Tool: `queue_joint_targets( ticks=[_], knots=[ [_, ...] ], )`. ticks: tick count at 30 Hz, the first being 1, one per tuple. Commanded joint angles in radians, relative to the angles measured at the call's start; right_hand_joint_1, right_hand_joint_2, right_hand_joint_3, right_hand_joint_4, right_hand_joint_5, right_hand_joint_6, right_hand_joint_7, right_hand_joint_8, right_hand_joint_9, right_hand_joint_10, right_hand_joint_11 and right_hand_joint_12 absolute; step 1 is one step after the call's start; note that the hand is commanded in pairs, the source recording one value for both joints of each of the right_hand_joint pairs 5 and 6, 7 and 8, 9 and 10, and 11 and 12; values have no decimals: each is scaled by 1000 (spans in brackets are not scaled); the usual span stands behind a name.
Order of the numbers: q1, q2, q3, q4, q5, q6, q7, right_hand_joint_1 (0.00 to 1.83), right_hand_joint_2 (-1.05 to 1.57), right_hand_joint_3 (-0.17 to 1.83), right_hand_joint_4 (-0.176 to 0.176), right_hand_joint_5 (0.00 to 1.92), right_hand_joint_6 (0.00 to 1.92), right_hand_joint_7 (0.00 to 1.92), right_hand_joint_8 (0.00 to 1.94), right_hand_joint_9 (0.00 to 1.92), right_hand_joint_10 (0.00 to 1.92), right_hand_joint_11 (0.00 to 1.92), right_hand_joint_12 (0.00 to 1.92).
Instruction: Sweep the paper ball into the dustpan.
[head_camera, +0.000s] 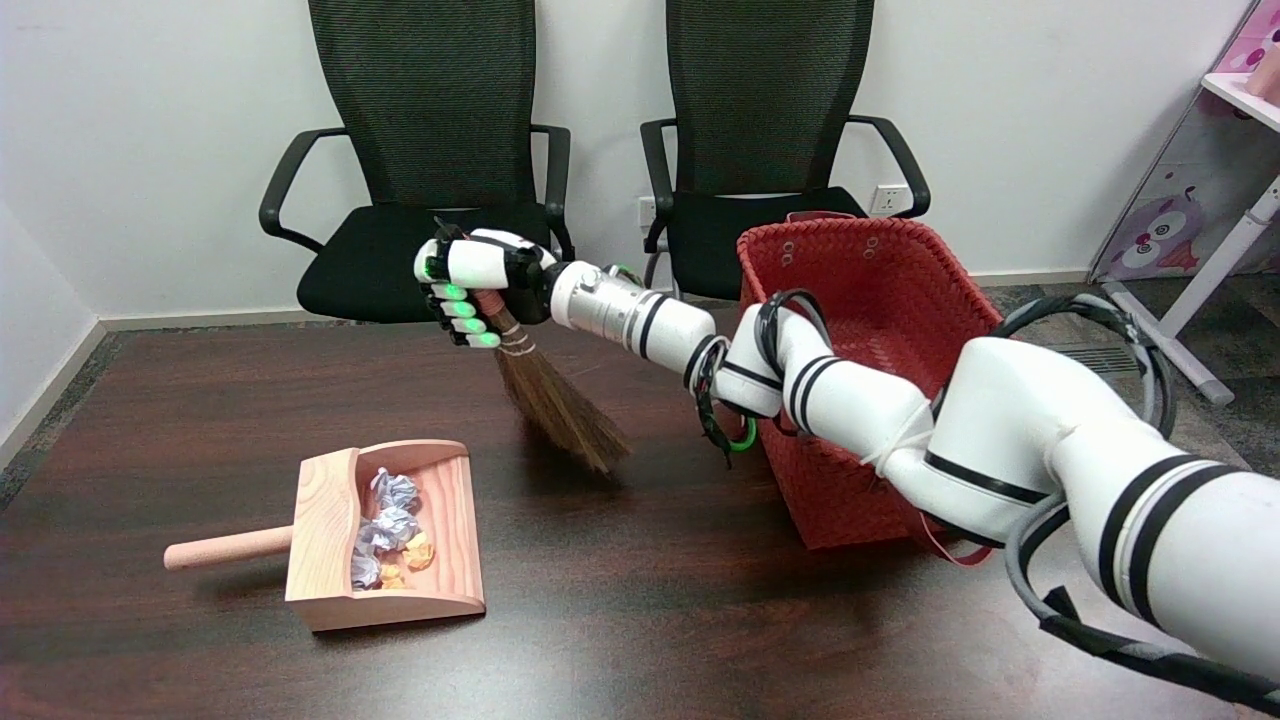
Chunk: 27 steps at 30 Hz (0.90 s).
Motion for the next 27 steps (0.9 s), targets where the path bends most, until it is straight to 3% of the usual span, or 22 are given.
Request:
queue_joint_targets(
  ticks=[1,8,12,27],
  knots=[
    [-61,-3,69,-107,63,25,154,795,926,1833,-2,1920,1920,1920,1920,1920,1920,1920,1920],
    [-96,56,65,-283,157,61,421,801,916,1833,-2,1920,1920,1920,1920,1920,1920,1920,1920],
    [-106,121,69,-396,168,81,485,808,890,1833,-3,1920,1920,1920,1920,1920,1920,1920,1920],
    [-3,275,62,-574,-3,129,185,778,1116,1825,-3,1920,1920,1920,1920,1920,1920,1920,1920]
  ],
)
